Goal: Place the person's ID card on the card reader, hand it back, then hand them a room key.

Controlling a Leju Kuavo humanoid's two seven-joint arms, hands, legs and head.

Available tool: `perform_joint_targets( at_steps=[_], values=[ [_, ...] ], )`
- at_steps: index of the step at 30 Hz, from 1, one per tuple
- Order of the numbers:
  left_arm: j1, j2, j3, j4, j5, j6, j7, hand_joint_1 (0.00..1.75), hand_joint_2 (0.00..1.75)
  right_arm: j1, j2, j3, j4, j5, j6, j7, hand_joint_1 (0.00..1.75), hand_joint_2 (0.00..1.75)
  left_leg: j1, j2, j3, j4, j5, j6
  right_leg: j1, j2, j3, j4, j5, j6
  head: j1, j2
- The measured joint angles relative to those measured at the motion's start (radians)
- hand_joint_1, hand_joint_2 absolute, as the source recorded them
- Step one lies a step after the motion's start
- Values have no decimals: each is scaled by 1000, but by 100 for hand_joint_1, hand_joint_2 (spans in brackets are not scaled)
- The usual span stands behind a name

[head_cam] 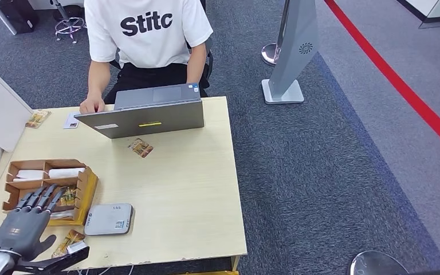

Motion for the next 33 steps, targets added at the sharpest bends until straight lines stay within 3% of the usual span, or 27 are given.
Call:
perform_joint_targets(
  at_steps=[9,10,14,16,33],
  values=[
    [-12,-41,14,2,-21,39,12,0,175,0,0,0,0,0,-4,0,0,175,0,0,0,0,0,0,0,0,0,0,0,0,0,0],
    [-13,-45,16,2,-21,40,12,7,175,0,0,0,0,0,-5,0,0,175,0,0,0,0,0,0,0,0,0,0,0,0,0,0],
    [-16,-56,21,2,-21,40,12,167,175,0,0,0,0,0,-6,0,0,175,0,0,0,0,0,0,0,0,0,0,0,0,0,0],
    [-16,-60,24,2,-21,36,12,175,175,0,0,0,0,1,-7,0,0,175,0,0,0,0,0,0,0,0,0,0,0,0,0,0],
    [-25,-60,28,2,-16,18,12,175,175,0,0,0,0,2,-8,1,0,175,0,0,0,0,0,0,0,0,0,0,0,0,0,0]
  ],
)
